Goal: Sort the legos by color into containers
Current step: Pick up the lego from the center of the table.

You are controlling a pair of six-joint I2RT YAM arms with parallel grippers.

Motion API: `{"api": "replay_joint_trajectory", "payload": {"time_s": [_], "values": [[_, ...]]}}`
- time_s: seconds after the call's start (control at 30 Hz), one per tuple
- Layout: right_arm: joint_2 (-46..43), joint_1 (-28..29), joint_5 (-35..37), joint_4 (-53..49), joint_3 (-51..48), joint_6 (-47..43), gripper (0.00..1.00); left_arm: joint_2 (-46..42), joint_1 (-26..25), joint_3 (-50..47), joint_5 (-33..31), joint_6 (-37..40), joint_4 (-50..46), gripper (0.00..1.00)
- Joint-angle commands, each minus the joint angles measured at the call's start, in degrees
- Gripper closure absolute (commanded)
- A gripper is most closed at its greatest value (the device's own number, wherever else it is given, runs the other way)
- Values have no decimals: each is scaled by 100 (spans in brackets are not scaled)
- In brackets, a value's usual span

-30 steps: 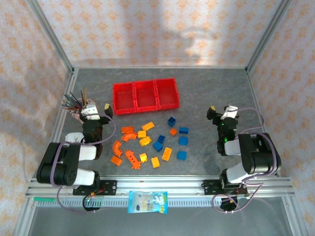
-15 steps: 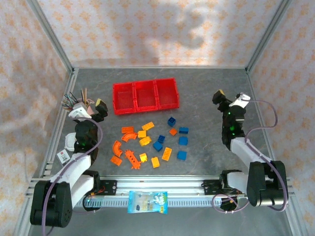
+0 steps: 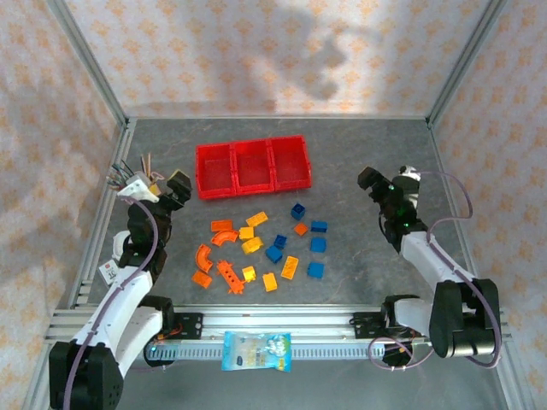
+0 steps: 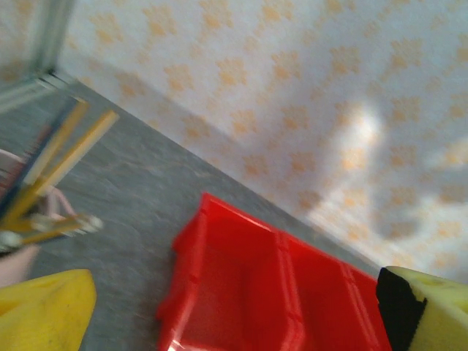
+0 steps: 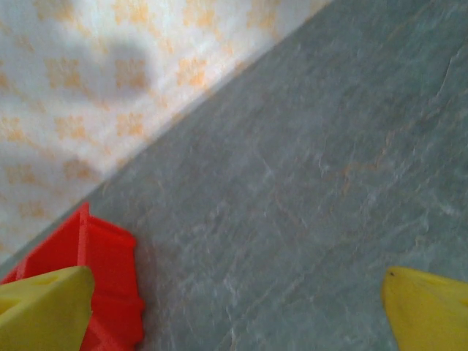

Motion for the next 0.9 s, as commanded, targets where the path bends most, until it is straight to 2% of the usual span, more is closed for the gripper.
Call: {"api": "replay_joint_trajectory", "payload": {"time_s": [0.0, 0.2, 0.3, 0.4, 0.67, 0.87], "values": [[-145, 229, -271, -657, 301, -94, 0, -2, -618, 215, 364, -65, -707, 1], [-197, 593, -627, -1360, 464, -65, 0, 660, -1853, 638, 509, 31, -902, 1], [-289, 815, -660, -1674, 446, -25, 0, 1156, -2552, 928, 429, 298, -950, 2], [-322, 1055, -810, -1864, 390, 2, 0, 1732, -3029, 1252, 444, 589, -1014, 3], [-552, 1165, -1335, -2060, 122, -133, 0, 3412, -3741, 2236, 808, 1333, -1229, 12], [-644, 1155, -1422, -2277, 114, -218, 0, 4736, -4149, 3307, 463, 2011, -1880, 15]]}}
